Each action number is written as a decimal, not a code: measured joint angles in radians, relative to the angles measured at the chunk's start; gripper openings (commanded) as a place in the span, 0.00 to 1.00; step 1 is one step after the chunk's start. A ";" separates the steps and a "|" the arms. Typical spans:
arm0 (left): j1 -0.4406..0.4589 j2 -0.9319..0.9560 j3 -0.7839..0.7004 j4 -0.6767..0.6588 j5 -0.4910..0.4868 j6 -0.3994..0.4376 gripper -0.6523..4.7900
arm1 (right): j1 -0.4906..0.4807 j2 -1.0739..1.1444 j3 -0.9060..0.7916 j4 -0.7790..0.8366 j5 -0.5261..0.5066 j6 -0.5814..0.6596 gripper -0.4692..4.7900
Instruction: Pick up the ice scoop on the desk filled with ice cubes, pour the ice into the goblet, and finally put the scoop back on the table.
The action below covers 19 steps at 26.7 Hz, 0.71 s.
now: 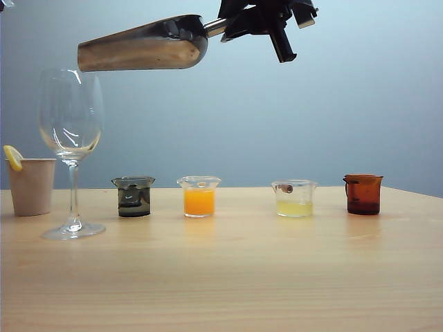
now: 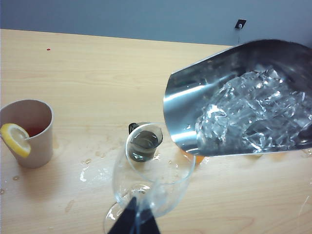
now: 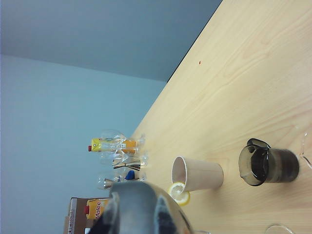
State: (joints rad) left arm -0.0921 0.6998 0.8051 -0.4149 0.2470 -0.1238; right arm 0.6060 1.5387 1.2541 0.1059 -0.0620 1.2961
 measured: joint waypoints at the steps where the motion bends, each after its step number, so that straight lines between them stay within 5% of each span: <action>1: 0.000 0.000 0.000 0.000 0.000 0.000 0.11 | 0.001 0.000 0.000 0.000 0.000 0.000 0.08; 19: 0.000 0.000 0.000 0.000 0.000 0.000 0.11 | 0.025 0.008 0.008 0.000 0.035 -0.047 0.08</action>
State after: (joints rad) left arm -0.0921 0.6998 0.8051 -0.4149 0.2470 -0.1242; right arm 0.6312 1.5467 1.2621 0.1062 -0.0273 1.2495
